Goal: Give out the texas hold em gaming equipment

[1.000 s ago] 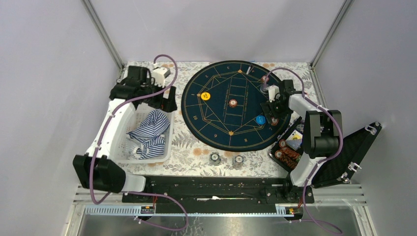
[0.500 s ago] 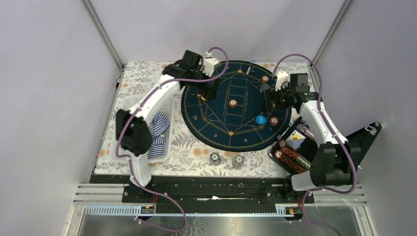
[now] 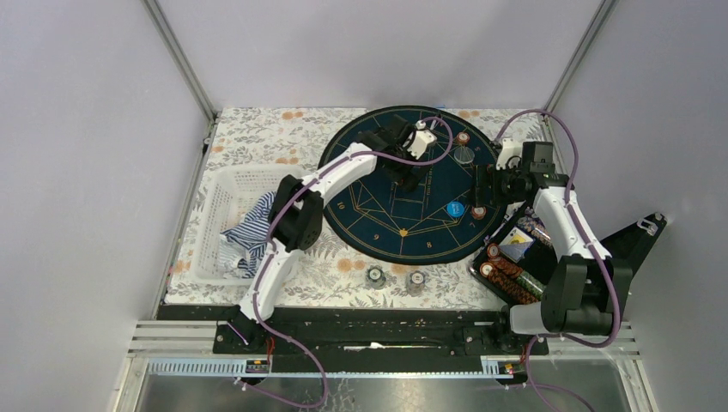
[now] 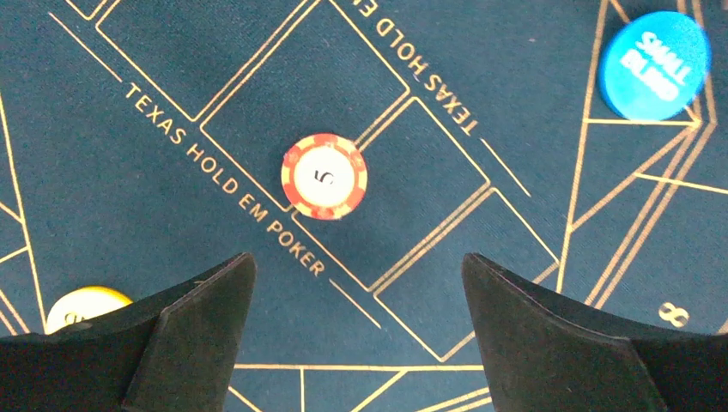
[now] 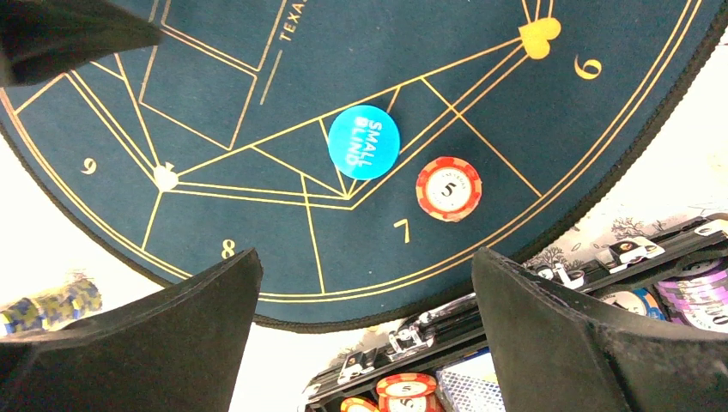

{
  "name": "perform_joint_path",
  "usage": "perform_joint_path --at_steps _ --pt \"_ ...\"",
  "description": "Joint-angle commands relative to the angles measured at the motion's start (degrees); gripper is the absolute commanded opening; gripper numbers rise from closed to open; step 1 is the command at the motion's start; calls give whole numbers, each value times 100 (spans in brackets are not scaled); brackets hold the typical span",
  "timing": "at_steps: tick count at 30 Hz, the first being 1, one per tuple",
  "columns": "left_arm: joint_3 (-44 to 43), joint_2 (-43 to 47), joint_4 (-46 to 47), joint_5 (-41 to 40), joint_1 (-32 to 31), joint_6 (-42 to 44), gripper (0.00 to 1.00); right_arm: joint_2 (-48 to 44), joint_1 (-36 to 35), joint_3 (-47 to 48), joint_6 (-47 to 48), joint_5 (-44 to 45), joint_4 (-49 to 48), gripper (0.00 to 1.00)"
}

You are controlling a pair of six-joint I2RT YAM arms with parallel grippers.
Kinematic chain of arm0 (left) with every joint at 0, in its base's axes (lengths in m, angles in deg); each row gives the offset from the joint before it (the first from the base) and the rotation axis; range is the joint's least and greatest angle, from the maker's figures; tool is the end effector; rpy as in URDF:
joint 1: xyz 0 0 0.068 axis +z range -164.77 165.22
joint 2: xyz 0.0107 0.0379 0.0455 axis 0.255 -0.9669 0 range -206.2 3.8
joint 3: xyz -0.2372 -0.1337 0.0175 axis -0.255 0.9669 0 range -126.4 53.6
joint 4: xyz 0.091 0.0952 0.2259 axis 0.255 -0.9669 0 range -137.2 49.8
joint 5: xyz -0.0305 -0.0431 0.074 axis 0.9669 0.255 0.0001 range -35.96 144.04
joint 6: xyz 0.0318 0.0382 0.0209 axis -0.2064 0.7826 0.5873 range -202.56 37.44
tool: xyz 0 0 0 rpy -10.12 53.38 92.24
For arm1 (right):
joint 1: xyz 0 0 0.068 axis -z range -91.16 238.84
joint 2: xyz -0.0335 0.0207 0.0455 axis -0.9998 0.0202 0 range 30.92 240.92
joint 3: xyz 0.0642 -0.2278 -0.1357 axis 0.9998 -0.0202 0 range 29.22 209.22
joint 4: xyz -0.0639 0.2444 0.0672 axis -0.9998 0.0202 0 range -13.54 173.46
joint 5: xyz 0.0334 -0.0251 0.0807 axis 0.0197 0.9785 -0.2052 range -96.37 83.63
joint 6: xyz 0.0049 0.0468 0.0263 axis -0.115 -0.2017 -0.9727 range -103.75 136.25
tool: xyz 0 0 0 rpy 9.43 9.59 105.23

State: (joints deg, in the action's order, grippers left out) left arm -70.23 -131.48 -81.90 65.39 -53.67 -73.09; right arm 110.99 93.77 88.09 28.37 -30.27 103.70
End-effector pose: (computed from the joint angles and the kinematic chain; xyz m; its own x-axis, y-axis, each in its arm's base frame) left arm 0.4042 -0.3350 0.2224 -0.4978 0.6091 -0.6174 0.8004 0.5968 -0.0566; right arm 0.2953 -0.0109 0.2611 -0.6891 -0.1331 -0.7123 -0.3416 0.9266 0.1573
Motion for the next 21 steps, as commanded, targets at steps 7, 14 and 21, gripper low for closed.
perform_joint_path --at_steps 7,14,21 --pt "-661 -648 638 -395 28 -64 85 -400 -11 -25 -192 -239 -29 100" --pt "-1009 -1020 716 -387 -27 -132 72 -309 -9 -34 -175 -246 -44 100" --pt "-982 -1135 762 -453 -61 -114 63 -247 -14 -25 -166 -258 -43 100"
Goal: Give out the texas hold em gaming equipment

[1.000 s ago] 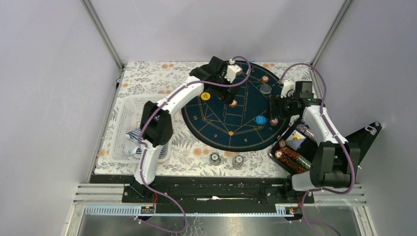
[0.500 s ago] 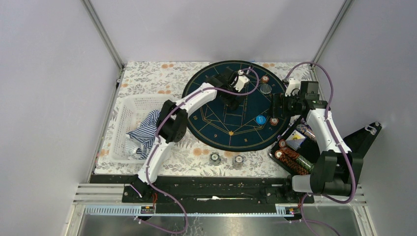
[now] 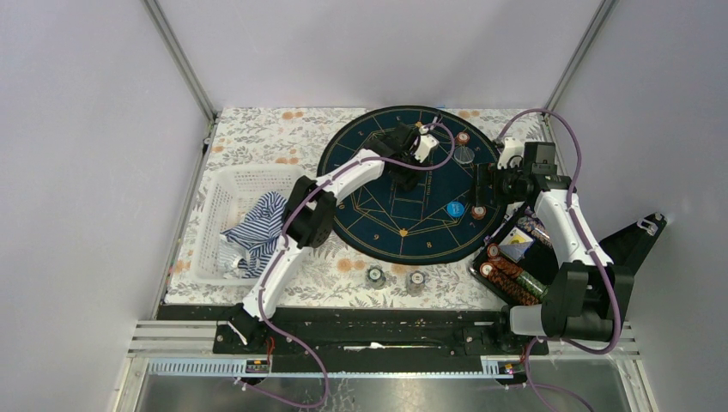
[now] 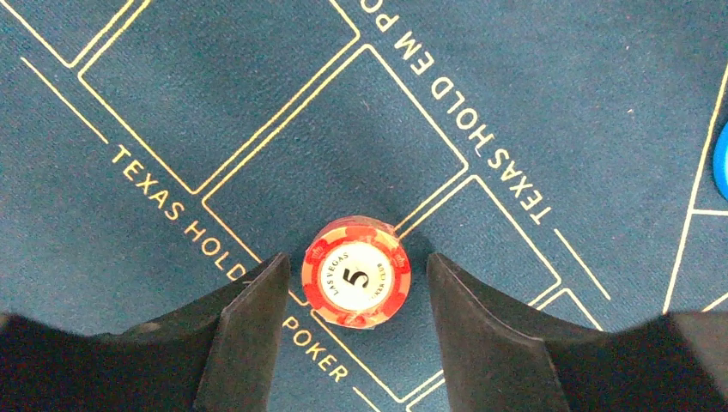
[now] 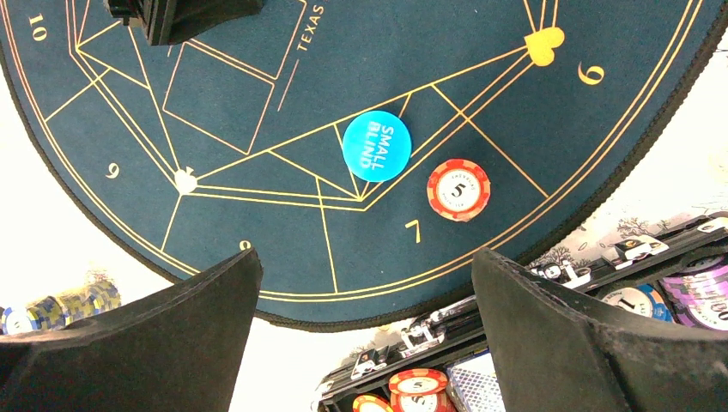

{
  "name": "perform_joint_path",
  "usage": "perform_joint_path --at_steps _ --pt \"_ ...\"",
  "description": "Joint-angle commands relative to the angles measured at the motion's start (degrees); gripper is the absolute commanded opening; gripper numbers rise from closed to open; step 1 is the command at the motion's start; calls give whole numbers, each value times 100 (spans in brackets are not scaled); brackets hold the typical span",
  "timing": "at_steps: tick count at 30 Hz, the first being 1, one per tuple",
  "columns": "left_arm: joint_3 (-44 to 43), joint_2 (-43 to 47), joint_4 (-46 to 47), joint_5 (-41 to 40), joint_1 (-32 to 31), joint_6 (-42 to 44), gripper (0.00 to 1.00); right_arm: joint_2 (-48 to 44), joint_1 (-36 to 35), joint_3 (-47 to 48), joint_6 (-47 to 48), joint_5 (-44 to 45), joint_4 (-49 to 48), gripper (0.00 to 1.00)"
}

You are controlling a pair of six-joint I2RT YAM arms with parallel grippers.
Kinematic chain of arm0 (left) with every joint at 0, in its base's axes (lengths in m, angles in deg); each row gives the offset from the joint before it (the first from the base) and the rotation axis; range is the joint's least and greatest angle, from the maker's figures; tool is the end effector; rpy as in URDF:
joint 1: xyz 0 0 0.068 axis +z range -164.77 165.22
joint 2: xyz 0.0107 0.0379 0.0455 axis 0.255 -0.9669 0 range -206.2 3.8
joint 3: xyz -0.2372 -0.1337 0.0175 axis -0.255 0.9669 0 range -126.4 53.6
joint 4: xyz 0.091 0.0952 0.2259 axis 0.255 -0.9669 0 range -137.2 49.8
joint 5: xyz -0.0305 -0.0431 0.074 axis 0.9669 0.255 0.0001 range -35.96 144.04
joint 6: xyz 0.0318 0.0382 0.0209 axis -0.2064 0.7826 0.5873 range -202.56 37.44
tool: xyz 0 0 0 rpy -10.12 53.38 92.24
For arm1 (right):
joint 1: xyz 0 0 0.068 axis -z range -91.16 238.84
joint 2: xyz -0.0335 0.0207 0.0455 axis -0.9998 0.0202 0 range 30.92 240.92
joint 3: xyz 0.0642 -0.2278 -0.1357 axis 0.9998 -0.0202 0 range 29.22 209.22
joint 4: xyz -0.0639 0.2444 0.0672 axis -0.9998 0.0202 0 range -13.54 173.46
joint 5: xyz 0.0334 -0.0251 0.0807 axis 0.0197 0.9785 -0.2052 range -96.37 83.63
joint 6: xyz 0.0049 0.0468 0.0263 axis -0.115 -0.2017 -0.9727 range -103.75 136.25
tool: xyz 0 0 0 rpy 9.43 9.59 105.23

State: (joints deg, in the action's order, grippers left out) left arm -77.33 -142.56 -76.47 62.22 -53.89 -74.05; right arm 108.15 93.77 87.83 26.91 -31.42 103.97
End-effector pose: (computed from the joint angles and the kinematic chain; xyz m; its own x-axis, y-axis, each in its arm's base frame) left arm 0.4311 -0.3570 0.1667 -0.4996 0.5952 -0.6295 0.7754 0.6311 -0.0187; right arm 0.2867 -0.0096 0.2730 -0.6662 -0.1107 -0.7375 -0.3437 0.9232 0.1720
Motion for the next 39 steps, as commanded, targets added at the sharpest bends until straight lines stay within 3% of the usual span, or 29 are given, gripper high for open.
perform_joint_path --at_steps 1,10,23,29,39 --pt "-260 -38 217 -139 -41 -10 62 45 -14 1 -20 -144 -65 100" --pt "-19 475 283 -192 85 -140 44 103 -12 4 -12 -174 -50 100" --pt "1664 2192 909 -187 1098 -635 38 197 -12 19 -2 -291 -36 100" --pt "1834 2125 999 -320 1599 -732 37 209 -13 19 -2 -302 -33 100" --pt "1563 1516 1121 -650 1834 -678 37 248 -11 10 24 -280 -17 100"
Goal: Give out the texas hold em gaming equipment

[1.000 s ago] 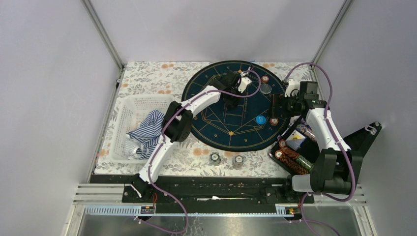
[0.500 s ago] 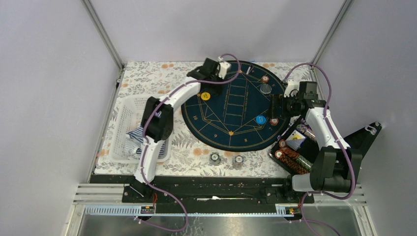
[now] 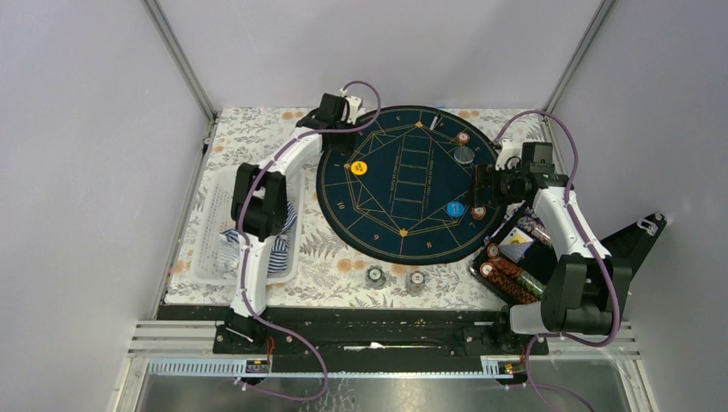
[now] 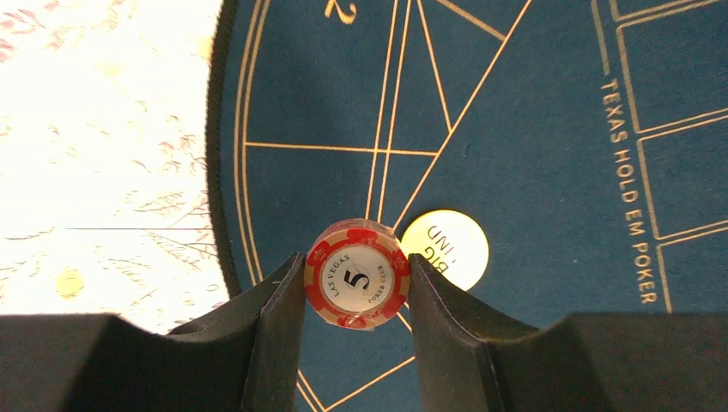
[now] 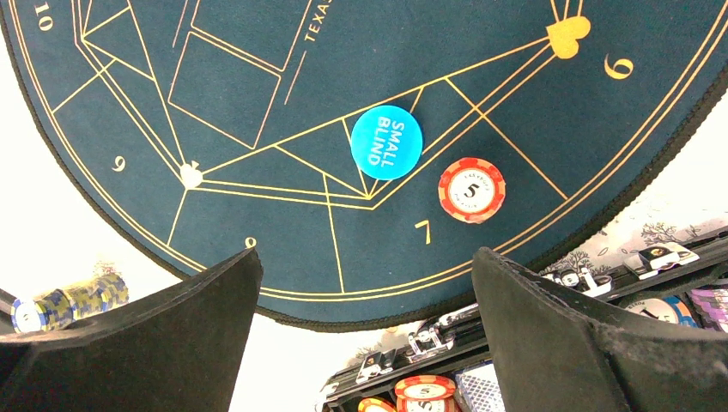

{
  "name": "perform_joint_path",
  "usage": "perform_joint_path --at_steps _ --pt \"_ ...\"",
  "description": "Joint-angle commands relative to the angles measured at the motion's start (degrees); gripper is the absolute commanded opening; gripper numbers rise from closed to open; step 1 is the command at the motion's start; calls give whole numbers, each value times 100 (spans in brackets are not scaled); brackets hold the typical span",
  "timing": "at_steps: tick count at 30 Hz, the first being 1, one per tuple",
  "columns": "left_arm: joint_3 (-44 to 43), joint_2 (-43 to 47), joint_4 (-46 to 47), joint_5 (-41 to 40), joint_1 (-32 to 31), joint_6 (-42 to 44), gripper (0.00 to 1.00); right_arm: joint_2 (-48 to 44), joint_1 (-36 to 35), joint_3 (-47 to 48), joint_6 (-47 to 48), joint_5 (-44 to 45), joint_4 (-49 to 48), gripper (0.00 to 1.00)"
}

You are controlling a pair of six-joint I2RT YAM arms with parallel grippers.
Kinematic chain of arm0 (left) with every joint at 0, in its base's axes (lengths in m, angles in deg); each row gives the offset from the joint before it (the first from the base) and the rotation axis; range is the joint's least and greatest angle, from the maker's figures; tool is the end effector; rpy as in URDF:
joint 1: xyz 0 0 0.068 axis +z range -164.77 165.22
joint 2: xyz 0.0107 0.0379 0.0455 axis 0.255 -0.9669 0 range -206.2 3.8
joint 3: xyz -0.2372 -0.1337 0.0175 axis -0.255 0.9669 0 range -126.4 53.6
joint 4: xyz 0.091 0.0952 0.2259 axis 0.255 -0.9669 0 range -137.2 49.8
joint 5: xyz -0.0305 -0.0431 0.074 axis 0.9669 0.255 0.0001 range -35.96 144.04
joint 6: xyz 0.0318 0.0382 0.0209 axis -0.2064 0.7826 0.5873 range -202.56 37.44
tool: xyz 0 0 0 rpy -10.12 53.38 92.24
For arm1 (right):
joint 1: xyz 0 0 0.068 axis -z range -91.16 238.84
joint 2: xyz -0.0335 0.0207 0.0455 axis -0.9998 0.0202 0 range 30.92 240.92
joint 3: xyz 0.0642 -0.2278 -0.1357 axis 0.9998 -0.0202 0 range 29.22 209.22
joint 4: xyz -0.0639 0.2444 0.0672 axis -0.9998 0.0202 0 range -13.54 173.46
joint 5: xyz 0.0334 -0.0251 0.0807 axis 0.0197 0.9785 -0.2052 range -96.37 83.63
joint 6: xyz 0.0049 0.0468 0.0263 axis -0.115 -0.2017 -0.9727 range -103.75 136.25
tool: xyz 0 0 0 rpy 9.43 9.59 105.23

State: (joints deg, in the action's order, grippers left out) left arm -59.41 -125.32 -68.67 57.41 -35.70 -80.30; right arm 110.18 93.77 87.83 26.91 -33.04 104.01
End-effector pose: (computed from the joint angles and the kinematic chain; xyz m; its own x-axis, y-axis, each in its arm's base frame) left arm 0.4819 -0.1864 0.2312 -0.6395 0.2868 -0.7133 0.4213 0.9068 -0.0131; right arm 0.2919 -0.0091 0.2637 -0.6890 -0.1064 -0.7169 -0.3549 0.9120 0.2057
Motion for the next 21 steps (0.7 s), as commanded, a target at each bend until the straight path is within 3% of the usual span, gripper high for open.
perform_joint_path --at_steps 1,21 --pt "-266 -269 344 -194 30 -51 37 53 -14 6 24 -119 -17 100" --pt "-942 -1175 401 -311 282 -31 39 175 -10 1 42 -92 -11 100"
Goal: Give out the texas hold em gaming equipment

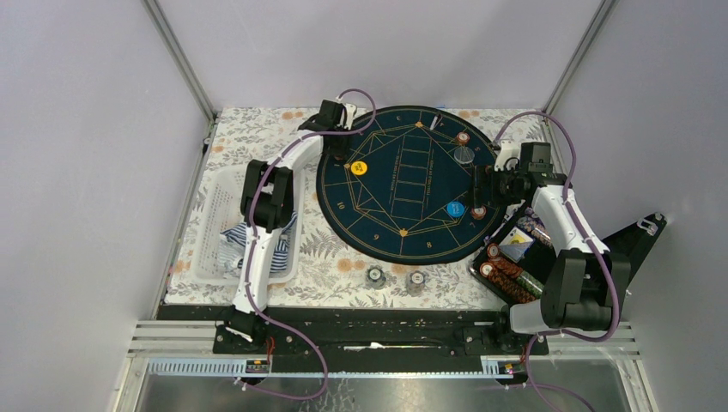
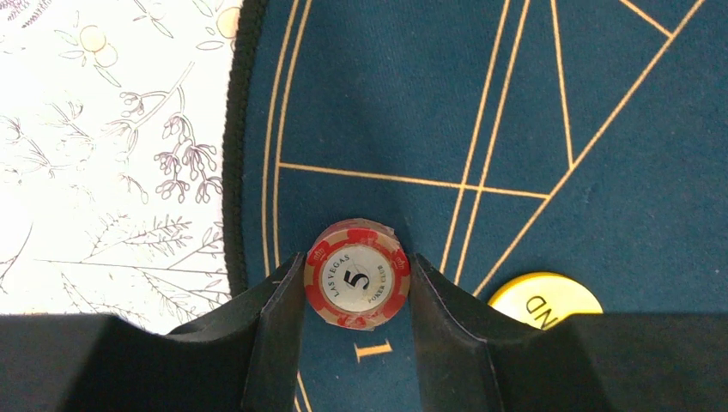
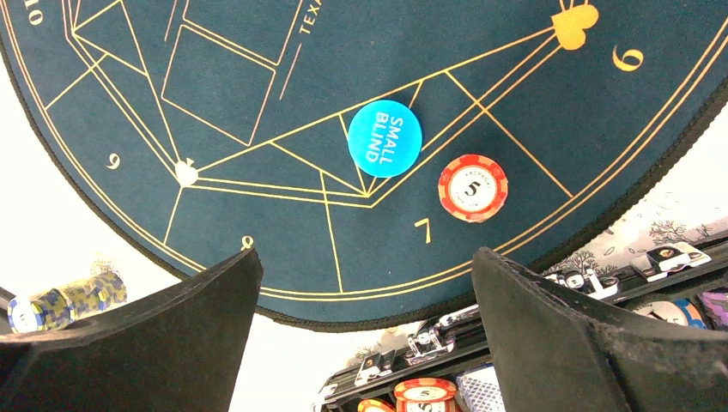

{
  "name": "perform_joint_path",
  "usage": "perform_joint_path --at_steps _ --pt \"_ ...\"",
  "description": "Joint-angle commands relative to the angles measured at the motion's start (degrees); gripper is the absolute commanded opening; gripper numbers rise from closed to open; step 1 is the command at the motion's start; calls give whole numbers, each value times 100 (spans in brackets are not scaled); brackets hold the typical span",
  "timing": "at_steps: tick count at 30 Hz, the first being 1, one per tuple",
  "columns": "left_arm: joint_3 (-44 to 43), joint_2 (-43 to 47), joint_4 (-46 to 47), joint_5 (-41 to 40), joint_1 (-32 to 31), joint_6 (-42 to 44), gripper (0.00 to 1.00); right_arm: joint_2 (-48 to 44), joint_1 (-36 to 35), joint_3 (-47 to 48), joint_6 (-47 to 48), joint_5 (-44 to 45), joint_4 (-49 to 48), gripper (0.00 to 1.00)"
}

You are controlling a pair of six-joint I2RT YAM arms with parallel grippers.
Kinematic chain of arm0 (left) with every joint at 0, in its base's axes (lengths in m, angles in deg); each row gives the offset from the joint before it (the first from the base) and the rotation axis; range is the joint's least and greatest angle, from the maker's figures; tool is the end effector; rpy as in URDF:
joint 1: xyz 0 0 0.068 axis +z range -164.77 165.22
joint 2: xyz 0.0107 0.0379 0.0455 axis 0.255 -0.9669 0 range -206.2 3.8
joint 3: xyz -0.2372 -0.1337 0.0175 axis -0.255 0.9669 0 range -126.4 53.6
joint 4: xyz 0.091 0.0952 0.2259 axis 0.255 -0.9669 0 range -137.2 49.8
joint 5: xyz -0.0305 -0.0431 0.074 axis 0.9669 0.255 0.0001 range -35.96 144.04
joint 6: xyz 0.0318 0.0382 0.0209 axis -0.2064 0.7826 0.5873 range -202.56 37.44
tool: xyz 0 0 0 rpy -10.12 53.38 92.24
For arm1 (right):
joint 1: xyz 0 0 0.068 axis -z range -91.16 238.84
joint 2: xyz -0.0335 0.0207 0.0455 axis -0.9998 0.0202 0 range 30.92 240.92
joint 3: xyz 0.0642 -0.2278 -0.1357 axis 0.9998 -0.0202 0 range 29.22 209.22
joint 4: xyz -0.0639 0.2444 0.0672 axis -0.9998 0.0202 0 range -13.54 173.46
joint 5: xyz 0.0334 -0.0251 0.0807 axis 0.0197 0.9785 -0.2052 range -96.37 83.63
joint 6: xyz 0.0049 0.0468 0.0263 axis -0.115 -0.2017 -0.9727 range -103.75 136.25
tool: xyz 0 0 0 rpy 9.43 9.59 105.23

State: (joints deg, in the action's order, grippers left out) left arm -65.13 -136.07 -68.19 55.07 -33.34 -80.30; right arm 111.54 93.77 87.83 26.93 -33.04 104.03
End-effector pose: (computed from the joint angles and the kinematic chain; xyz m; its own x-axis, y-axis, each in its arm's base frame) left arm 0.5153 -0.1737 0.1684 -0.7033 0.2779 -0.6543 0.3576 0.9338 0.0123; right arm 0.2953 -0.0094 0.2572 -0.7059 -0.1053 -0.7005 -0.3501 0.9115 0.2158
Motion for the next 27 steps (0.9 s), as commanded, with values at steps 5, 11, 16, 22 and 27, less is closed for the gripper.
perform_joint_path --at_steps 5,11,16,22,27 --pt "-483 -251 349 32 51 -23 41 75 -17 6 40 -75 -8 100" --pt "-571 -266 304 30 54 -1 66 96 -13 10 50 -109 7 100" --pt "-867 18 -90 232 60 47 86 30 -17 -12 90 -270 20 100" --pt "-672 1159 -629 647 -40 418 98 -57 -19 -34 209 -610 107 100" --pt "486 2597 -1321 1638 -243 1142 99 -162 -22 15 282 -750 196 100"
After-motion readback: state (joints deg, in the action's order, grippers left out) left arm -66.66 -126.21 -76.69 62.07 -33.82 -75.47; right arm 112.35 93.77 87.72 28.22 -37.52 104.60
